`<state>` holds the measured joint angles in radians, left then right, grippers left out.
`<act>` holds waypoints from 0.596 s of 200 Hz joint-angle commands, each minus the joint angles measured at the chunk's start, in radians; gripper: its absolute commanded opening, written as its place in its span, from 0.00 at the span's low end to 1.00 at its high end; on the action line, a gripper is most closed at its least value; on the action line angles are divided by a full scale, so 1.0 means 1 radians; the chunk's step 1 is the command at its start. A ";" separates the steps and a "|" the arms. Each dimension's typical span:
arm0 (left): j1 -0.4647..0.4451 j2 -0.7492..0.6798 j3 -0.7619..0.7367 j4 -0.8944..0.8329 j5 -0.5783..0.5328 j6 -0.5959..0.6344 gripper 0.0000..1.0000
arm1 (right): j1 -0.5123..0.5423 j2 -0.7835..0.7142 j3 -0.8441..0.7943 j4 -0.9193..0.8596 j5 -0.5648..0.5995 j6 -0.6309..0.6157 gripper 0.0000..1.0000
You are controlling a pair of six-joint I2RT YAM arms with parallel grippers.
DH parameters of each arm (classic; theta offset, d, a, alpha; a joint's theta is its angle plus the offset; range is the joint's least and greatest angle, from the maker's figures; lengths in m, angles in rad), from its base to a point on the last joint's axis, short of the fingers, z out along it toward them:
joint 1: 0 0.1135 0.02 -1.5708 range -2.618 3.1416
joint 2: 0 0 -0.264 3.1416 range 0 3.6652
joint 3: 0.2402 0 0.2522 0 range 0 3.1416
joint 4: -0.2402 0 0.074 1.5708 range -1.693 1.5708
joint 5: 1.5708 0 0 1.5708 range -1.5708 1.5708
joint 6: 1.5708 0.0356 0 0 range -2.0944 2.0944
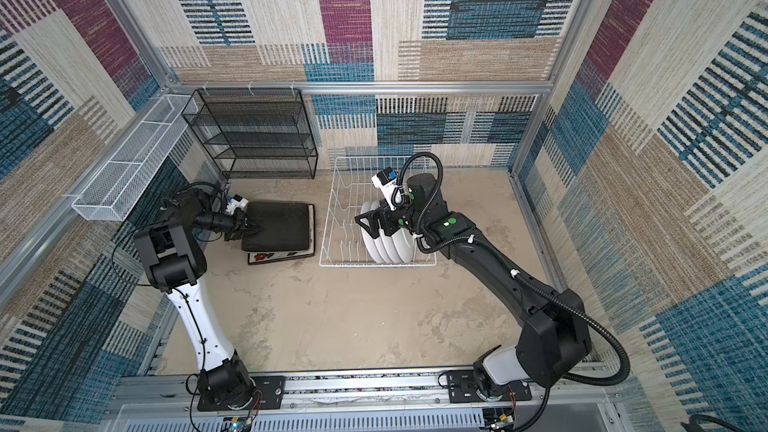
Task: Unload the plates from the dish rack
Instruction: 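Lower the dark plate flat onto the floral plates with the left gripper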
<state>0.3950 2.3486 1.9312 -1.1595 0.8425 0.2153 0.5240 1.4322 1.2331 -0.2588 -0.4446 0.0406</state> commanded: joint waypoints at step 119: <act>0.020 0.025 0.034 0.006 -0.303 -0.055 0.38 | 0.002 -0.015 -0.001 0.017 0.005 0.012 0.99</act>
<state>0.4091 2.3615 1.9560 -1.1709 0.7406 0.2043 0.5255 1.4261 1.2327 -0.2588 -0.4446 0.0448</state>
